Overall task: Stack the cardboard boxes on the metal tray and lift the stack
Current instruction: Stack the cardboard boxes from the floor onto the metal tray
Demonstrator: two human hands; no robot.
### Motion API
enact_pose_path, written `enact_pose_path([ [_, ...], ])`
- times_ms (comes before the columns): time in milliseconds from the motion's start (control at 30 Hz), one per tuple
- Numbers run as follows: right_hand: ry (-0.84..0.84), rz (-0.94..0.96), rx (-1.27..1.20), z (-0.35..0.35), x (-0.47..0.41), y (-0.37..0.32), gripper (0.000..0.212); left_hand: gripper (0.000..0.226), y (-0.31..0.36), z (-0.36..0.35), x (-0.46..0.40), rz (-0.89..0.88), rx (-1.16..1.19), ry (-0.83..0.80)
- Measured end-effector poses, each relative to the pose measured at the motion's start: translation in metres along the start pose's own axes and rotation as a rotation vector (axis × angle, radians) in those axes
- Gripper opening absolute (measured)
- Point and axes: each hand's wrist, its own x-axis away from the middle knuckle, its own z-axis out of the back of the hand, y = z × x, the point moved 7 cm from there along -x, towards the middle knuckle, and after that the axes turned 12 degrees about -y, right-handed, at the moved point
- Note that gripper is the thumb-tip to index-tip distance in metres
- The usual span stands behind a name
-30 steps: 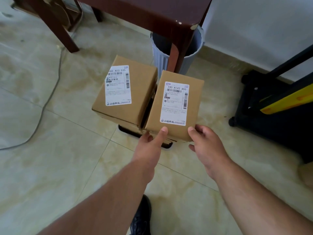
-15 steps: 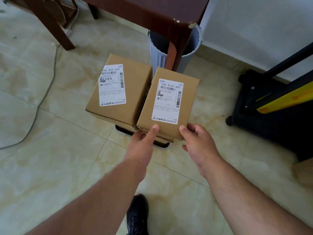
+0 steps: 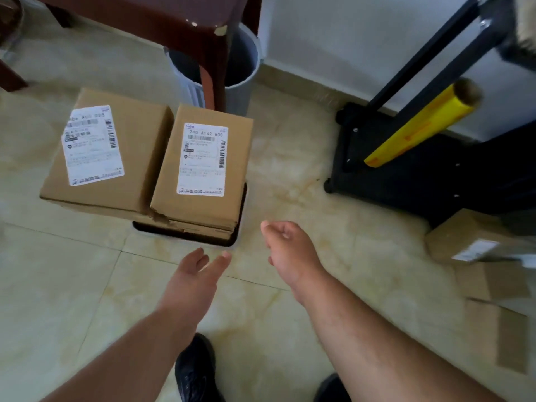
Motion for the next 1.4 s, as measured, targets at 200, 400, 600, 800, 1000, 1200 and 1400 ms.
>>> enact_pose_path([
  [200,0.056,-0.099,0.058,0.07,0.02,0.067,0.035,0.072,-0.004,-0.056,0.009,0.04,-0.092,-0.068],
  [400,0.149,-0.119,-0.023,0.156,0.051,0.121,0.035,0.07,0.001,-0.144,0.019,0.013,-0.187,-0.14],
  [600,0.21,-0.102,-0.108,0.241,0.091,0.166,0.053,0.065,-0.004,-0.236,0.032,-0.019,-0.319,-0.177],
  [800,0.298,-0.115,-0.247,0.332,0.123,0.216,0.037,0.062,-0.018,-0.337,0.056,-0.032,-0.409,-0.198],
  [1000,0.351,-0.098,-0.276,0.415,0.149,0.243,0.043,0.061,-0.028,-0.411,0.082,-0.041,-0.45,-0.234],
  [1200,0.392,-0.093,-0.272,0.49,0.161,0.259,0.045,0.062,-0.029,-0.478,0.086,-0.074,-0.457,-0.256],
  [1400,0.407,-0.102,-0.308,0.517,0.148,0.273,0.038,0.061,-0.027,-0.525,0.067,-0.087,-0.46,-0.295],
])
